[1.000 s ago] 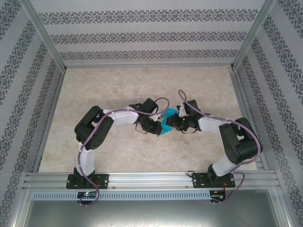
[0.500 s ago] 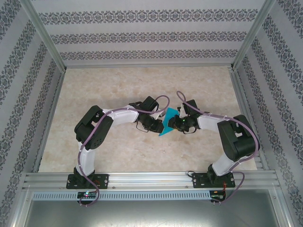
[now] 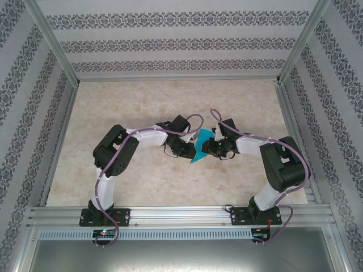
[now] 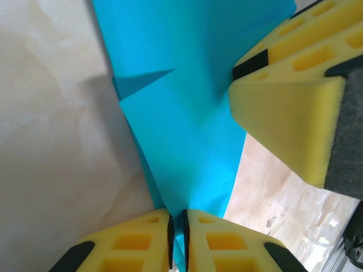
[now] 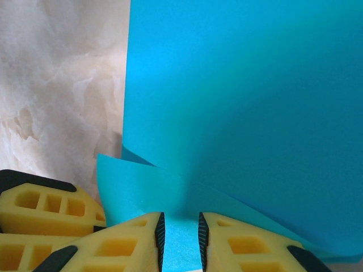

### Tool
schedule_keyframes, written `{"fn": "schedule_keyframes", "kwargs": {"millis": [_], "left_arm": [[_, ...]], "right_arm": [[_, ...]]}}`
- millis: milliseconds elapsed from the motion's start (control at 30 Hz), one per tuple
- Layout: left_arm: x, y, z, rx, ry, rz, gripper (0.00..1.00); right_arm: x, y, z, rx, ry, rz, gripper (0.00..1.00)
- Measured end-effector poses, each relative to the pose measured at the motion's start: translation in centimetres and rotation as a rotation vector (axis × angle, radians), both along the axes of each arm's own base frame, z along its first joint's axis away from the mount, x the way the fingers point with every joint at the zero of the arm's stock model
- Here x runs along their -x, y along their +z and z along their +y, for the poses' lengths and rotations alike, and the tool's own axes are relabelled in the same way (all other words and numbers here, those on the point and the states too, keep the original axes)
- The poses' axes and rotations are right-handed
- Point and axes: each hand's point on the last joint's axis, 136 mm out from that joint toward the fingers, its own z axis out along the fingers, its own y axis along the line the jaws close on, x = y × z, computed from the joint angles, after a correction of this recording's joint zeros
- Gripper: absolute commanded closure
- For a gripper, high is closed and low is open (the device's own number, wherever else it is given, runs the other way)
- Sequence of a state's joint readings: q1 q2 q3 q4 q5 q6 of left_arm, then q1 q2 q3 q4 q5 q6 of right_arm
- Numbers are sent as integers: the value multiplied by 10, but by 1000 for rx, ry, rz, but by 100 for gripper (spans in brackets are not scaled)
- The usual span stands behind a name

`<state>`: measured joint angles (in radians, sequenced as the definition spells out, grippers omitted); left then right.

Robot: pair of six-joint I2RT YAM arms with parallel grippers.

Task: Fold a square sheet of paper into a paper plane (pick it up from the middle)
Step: Third fold the triangle at the center of the table.

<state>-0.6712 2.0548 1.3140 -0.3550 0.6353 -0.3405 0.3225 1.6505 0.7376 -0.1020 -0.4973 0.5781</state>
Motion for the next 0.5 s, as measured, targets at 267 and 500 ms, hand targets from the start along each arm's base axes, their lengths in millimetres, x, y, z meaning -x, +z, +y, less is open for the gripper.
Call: {"fn": "schedule_keyframes", "kwargs": {"millis": [267, 500], "left_arm": [[-2, 1, 1, 4, 4, 1, 90], [-5, -1, 0, 1, 8, 0, 91]], "right_arm": [[0, -1, 0, 1, 2, -1, 76], [0, -1, 0, 3, 7, -3, 77]]}}
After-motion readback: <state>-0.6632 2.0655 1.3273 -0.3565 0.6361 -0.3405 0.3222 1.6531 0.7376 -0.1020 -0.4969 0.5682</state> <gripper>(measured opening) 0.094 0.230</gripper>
